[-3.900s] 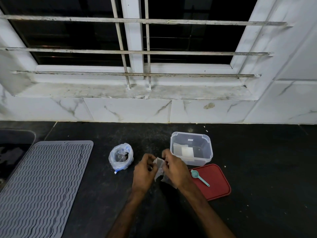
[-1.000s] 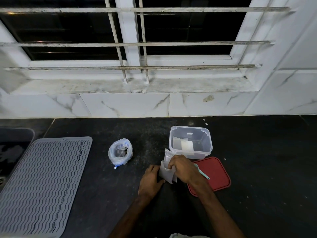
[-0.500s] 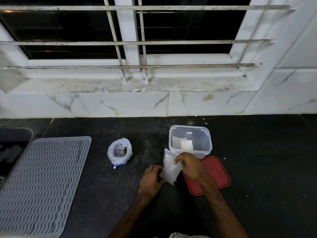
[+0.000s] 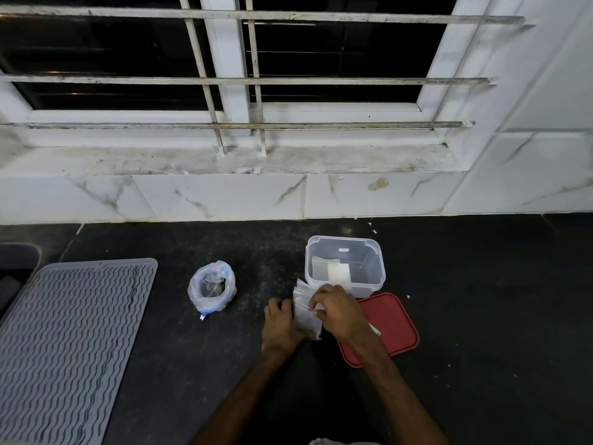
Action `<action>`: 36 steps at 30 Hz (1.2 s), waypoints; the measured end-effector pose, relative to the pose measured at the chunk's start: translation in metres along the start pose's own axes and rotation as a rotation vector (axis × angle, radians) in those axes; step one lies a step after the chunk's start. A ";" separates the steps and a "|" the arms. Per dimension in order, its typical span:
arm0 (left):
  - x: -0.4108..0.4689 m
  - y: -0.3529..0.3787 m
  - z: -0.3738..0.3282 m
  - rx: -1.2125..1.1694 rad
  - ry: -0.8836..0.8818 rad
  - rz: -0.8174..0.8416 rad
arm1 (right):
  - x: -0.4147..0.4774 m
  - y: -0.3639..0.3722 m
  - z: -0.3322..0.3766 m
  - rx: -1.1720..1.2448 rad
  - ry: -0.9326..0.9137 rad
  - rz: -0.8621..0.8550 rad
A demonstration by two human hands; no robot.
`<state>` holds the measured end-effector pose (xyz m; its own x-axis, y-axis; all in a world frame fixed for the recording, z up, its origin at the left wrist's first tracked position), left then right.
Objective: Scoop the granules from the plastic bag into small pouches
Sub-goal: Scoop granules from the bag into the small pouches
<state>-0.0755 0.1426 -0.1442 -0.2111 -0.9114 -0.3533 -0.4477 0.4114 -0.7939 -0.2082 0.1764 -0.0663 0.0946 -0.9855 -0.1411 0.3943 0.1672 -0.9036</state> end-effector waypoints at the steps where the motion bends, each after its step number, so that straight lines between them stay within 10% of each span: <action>1: 0.003 0.000 -0.001 -0.008 -0.006 -0.008 | 0.001 -0.003 0.003 -0.025 -0.003 -0.004; 36: -0.002 -0.016 0.016 -0.235 0.117 -0.044 | -0.004 -0.001 0.011 -0.024 0.100 0.132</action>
<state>-0.0545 0.1375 -0.1388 -0.2801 -0.9267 -0.2505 -0.6453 0.3749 -0.6656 -0.1991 0.1801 -0.0605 0.0522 -0.9534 -0.2973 0.3627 0.2955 -0.8838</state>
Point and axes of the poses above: each hand's wrist, its own x-axis towards the middle knuckle, its own y-axis out of the palm, z = x × y, the point moved 5 cm from there along x, towards the middle knuckle, and after that the axes turned 8 degrees about -y, right-handed, at the moved point
